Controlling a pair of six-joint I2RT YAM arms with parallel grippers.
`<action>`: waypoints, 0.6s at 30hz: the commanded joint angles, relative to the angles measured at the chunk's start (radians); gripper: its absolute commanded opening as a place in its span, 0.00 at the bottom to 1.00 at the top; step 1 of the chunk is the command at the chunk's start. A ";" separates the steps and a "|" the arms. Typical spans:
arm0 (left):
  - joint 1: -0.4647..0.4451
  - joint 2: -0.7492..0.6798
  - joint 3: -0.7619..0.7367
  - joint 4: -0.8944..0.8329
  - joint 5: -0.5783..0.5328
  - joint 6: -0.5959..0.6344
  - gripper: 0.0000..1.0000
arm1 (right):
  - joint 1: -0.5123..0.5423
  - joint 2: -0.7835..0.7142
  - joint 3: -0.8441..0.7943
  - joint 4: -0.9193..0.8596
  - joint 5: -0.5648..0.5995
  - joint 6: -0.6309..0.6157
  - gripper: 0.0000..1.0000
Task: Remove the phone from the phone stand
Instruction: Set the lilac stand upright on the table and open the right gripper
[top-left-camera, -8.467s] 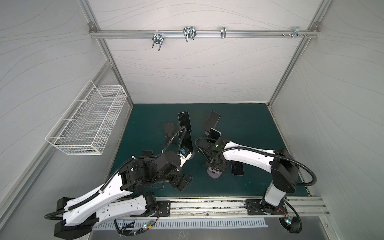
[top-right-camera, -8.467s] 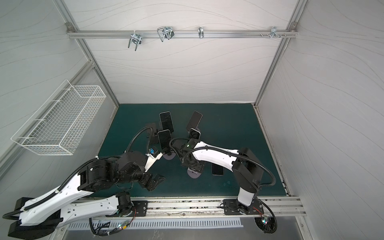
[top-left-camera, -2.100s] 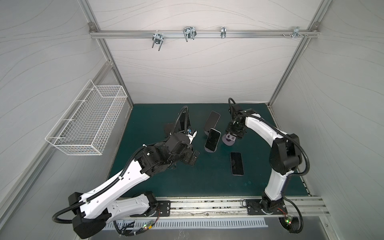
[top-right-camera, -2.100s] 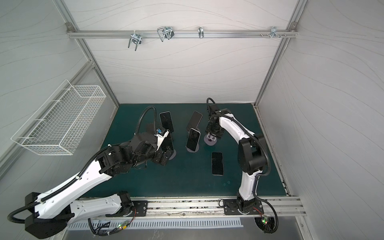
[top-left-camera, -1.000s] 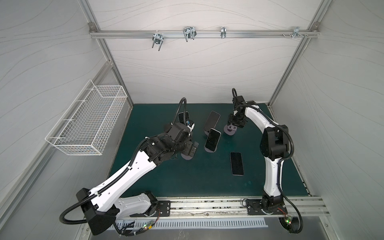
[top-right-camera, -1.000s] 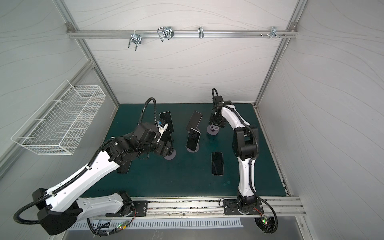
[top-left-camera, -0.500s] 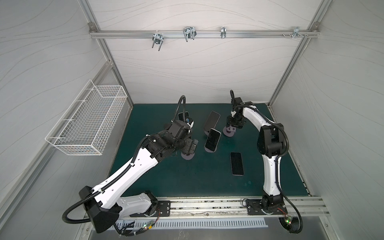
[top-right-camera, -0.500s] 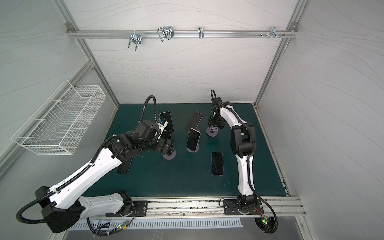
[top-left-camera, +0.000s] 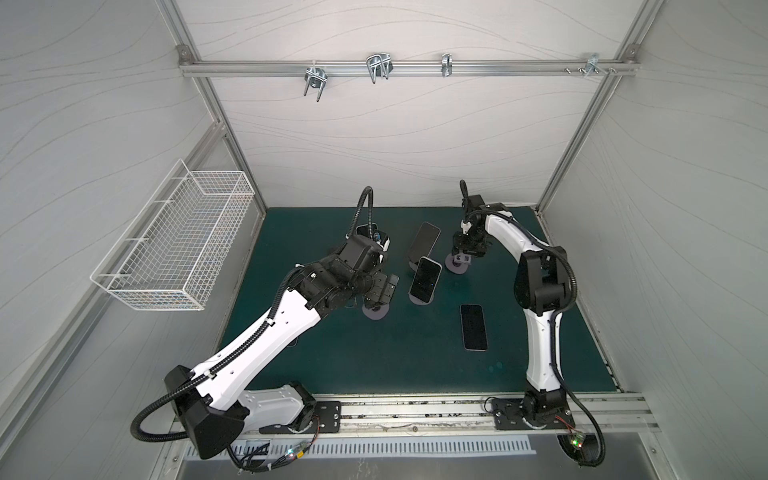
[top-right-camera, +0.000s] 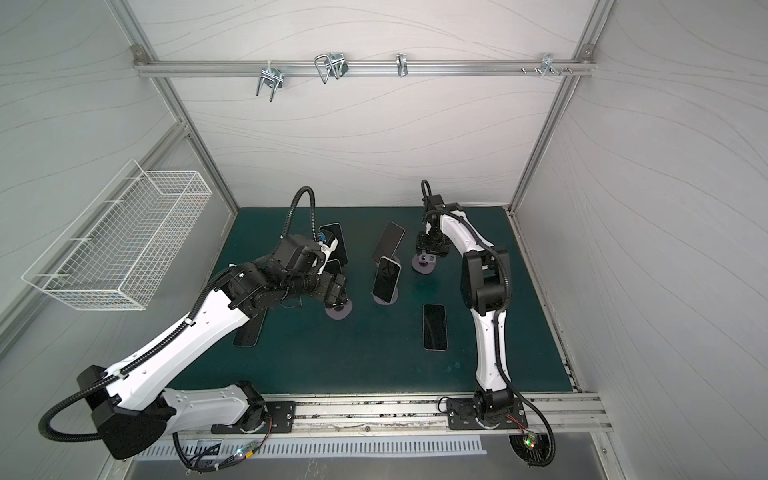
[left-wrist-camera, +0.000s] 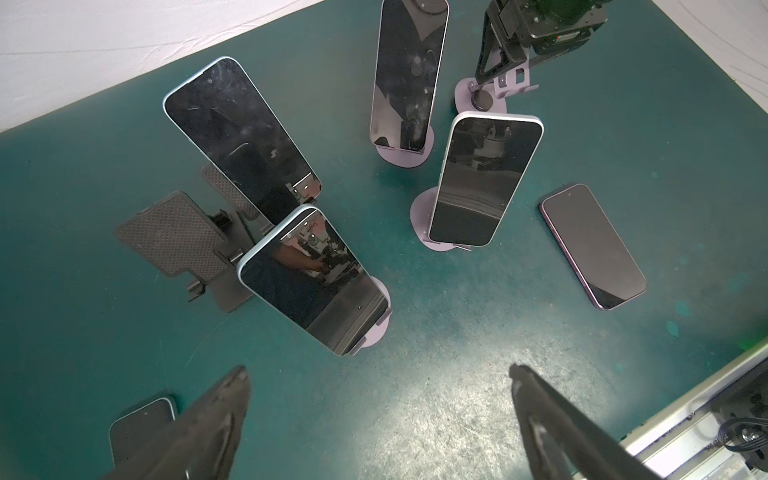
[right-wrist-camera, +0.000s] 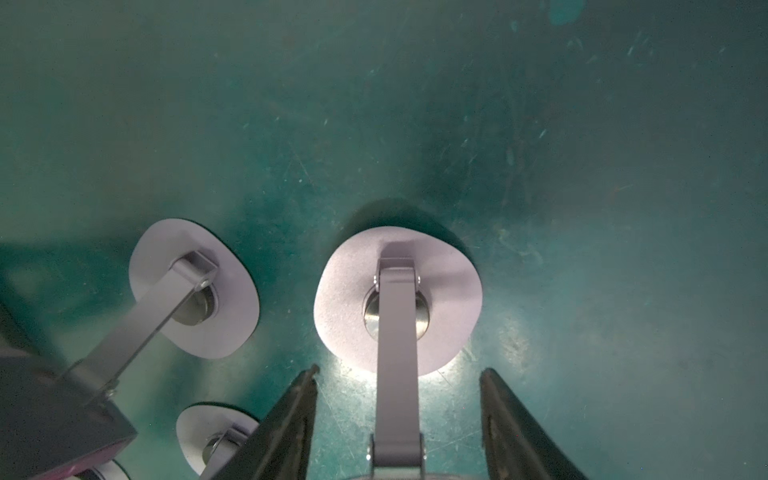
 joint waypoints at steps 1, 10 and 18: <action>0.005 -0.006 0.024 0.018 0.018 0.006 0.99 | 0.002 0.009 0.008 -0.044 0.039 -0.048 0.60; 0.006 0.008 0.037 0.025 0.019 0.008 0.99 | 0.004 -0.006 0.008 -0.056 0.048 -0.062 0.69; 0.005 0.031 0.056 0.034 0.018 0.027 0.99 | 0.005 -0.015 -0.003 -0.046 0.017 -0.011 0.83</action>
